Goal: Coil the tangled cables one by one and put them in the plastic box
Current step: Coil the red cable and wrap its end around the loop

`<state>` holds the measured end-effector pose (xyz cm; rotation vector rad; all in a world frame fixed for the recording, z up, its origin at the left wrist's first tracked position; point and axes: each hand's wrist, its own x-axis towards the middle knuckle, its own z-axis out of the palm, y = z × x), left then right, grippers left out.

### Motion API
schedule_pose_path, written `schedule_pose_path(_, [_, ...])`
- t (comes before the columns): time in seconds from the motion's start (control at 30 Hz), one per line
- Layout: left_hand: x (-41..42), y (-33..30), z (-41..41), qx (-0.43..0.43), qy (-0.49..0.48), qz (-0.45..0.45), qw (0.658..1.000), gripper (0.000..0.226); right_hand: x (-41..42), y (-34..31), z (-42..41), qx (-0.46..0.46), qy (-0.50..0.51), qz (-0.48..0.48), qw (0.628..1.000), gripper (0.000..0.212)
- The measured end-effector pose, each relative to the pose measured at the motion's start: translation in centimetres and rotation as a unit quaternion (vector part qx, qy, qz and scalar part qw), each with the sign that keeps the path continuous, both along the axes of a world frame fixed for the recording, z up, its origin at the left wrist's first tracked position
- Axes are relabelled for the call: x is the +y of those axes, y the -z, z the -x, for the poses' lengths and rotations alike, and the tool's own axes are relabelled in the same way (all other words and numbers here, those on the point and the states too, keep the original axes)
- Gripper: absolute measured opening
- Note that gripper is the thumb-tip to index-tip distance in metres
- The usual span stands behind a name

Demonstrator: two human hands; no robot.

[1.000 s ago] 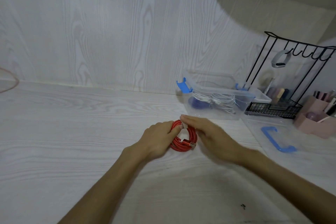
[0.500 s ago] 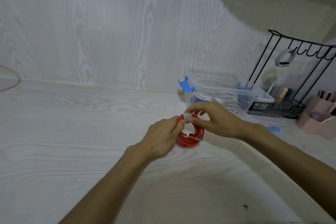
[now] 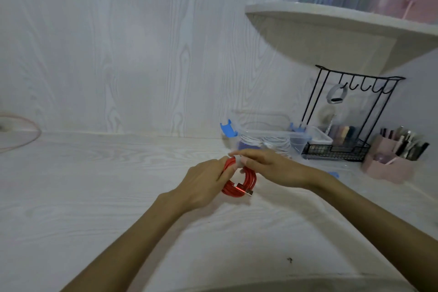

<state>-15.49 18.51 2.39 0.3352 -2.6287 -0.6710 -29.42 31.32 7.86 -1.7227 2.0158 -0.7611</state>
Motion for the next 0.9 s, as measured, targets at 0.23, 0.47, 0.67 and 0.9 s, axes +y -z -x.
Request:
schedule_pose_path(0.23, [0.6,-4.8,1.3,-0.077,0.012,0.004,0.997,0.05,1.3,-0.3,-0.3,0.008,0.063,0.139,0.988,0.019])
schedule_pose_path(0.47, [0.4,-10.5,7.2,-0.066,0.056,-0.373,0.924,0.038,0.3,-3.9,4.8,-0.02,0.194,0.258,0.946,0.024])
schedule_pose_path(0.67, [-4.3,-15.2,14.4,-0.053,-0.018,-0.353,0.934,0.023,-2.5,-9.0,12.5,-0.155,0.259,0.111,0.947,0.027])
schedule_pose_path(0.9, [-9.0,-11.8,24.8,-0.29,-0.088,-0.14,0.943,0.029,-9.0,-7.7,20.8,-0.106,0.295,-0.196,0.929,0.041])
